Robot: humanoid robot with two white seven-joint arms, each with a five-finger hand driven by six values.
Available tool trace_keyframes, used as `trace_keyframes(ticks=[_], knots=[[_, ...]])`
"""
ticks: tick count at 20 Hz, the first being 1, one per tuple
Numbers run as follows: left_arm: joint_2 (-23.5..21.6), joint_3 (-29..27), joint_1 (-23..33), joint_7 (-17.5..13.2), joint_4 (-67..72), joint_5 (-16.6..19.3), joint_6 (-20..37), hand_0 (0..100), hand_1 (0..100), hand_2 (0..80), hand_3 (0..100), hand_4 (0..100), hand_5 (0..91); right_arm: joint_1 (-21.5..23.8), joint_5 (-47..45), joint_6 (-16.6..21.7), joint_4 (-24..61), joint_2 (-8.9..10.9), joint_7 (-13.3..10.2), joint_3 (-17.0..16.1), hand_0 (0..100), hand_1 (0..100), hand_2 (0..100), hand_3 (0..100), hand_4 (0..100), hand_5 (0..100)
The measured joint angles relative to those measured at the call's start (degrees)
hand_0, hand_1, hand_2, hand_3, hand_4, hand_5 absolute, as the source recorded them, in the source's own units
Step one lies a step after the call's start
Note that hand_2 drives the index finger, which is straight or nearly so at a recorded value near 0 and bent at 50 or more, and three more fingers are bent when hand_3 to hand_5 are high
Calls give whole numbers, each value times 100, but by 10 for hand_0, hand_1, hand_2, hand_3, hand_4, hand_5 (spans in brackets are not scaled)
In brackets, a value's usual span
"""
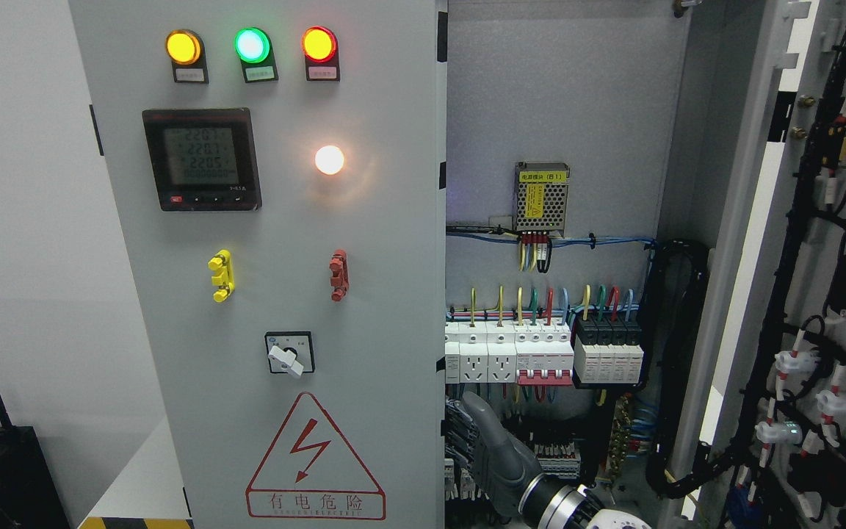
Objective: Open door with both hands
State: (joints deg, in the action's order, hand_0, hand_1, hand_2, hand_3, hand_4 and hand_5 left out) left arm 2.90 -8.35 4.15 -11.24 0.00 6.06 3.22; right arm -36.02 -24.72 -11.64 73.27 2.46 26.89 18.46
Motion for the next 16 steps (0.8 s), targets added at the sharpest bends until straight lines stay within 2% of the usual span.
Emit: trace_keyframes(ticks=[9,12,16], knots=[[0,0,0,0,0,0,0,0,0,0,0,31,0,10,-138,-114,21,1,-81,11,106,0,0,0,0,0],[0,0,0,0,0,0,0,0,0,0,0,30,0,23,-170,-114,37,2,107,14,106,0,0,0,0,0],[0,0,0,0,0,0,1,0,0,0,0,31,0,51,-255,-114,95,5,197,39,106,0,0,0,0,0]])
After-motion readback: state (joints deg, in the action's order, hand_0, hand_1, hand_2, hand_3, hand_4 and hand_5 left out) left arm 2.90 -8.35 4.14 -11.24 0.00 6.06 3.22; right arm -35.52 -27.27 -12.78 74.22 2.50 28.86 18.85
